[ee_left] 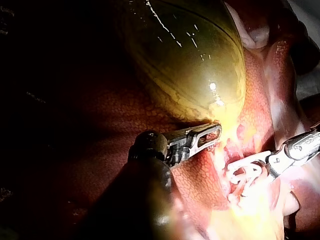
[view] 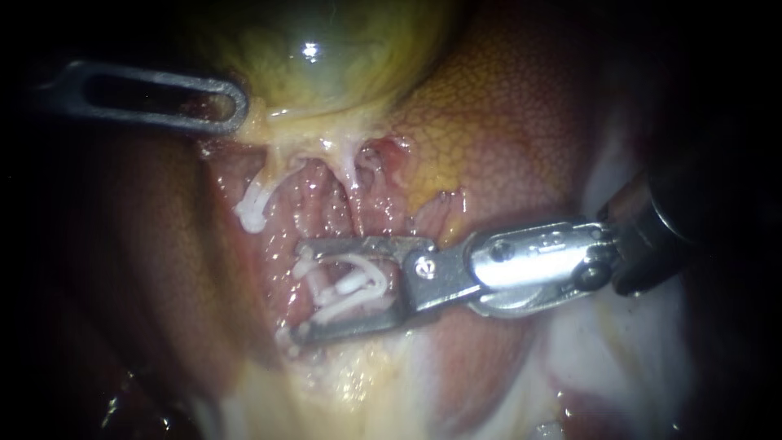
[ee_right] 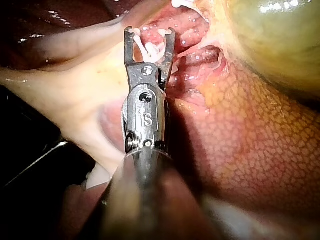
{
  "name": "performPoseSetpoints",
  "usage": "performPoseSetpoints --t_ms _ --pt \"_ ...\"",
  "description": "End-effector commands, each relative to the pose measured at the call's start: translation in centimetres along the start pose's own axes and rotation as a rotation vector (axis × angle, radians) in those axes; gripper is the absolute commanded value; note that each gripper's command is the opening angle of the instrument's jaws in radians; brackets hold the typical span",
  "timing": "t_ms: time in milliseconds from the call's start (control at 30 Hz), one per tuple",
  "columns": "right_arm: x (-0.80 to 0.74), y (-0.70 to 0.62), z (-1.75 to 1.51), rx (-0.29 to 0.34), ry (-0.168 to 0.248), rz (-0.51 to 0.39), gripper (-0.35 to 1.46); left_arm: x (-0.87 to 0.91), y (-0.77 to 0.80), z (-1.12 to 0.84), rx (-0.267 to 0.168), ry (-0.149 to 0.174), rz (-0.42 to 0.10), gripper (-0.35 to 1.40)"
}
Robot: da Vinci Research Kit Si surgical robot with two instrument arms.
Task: Clipping third clip right tube
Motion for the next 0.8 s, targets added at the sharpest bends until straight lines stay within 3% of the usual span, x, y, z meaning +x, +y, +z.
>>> performPoseSetpoints --t_ms 33,367,800 --pt "0.00 -0.01 0.00 0.000 0.000 0.000 0.47 0.00 0.00 0.00 -0.001 0.000 0.000 -0.35" --pt "0.10 -0.07 -0.12 0.011 0.005 0.005 0.48 0.00 0.00 0.00 -0.001 -0.001 0.000 -0.35" --pt "0.32 -0.11 -0.70 0.004 0.010 0.023 0.48 0.00 0.00 0.00 -0.001 -0.001 0.000 -0.35"
